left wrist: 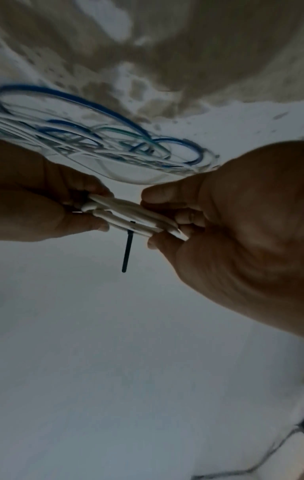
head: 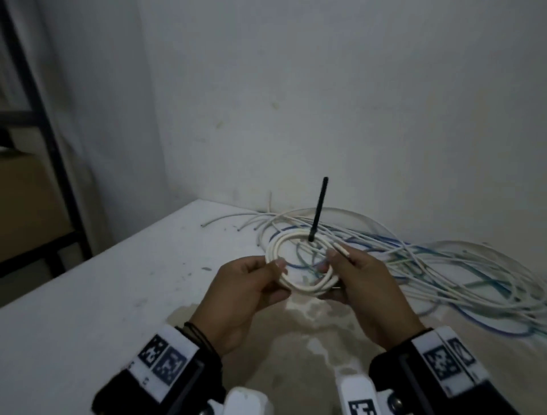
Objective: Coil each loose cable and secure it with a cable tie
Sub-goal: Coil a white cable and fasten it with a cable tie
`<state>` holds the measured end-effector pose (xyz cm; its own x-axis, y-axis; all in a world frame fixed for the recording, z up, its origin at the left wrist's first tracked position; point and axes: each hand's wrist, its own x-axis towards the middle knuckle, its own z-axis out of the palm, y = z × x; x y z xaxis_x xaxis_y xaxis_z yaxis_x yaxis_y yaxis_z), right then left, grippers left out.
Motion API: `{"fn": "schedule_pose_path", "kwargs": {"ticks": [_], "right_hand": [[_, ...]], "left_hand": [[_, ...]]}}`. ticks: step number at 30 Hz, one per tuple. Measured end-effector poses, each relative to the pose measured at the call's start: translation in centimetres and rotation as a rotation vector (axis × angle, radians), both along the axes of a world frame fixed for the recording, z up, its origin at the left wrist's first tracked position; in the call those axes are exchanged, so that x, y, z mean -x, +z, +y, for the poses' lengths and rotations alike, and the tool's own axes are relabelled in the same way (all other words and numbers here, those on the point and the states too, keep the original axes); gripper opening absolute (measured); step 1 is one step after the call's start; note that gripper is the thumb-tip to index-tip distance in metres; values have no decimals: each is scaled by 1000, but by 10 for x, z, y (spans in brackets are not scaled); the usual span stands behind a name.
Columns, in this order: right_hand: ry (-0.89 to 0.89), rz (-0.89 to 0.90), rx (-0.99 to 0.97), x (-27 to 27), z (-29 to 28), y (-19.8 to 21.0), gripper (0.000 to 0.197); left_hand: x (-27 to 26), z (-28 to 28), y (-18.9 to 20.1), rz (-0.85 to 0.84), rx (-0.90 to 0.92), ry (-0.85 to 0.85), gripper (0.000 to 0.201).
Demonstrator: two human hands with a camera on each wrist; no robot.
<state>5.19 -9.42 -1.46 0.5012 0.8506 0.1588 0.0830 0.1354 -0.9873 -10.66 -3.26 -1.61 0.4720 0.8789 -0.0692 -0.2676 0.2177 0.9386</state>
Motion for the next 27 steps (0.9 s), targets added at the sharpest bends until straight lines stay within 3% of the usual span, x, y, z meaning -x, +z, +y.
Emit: {"fn": "schedule_pose_path", "kwargs": {"ticks": [1,3,7,13,18,22,27], "right_hand": [[55,55,30,9,9,1,13],[106,81,110,19,26,-4,22],[75,-17,200,28,51,-23,18],[5,-14,340,29,77,-48,18],[-53,85,345,21,84,-57,23],[-77,187,290,17,85,-63,25],[-101,292,247,14,89,-71,24]], "left_hand": [[11,12,0,-18,28,33,23],[34,38,0,-27,47,139,15],[82,116,-12,12,113,414,14],[120,218,-45,129,270,539,17],[114,246,-57,276,279,570,22],[123,260,-69,438,131,575,19],[129,261,-63,608,83,605,26]]}}
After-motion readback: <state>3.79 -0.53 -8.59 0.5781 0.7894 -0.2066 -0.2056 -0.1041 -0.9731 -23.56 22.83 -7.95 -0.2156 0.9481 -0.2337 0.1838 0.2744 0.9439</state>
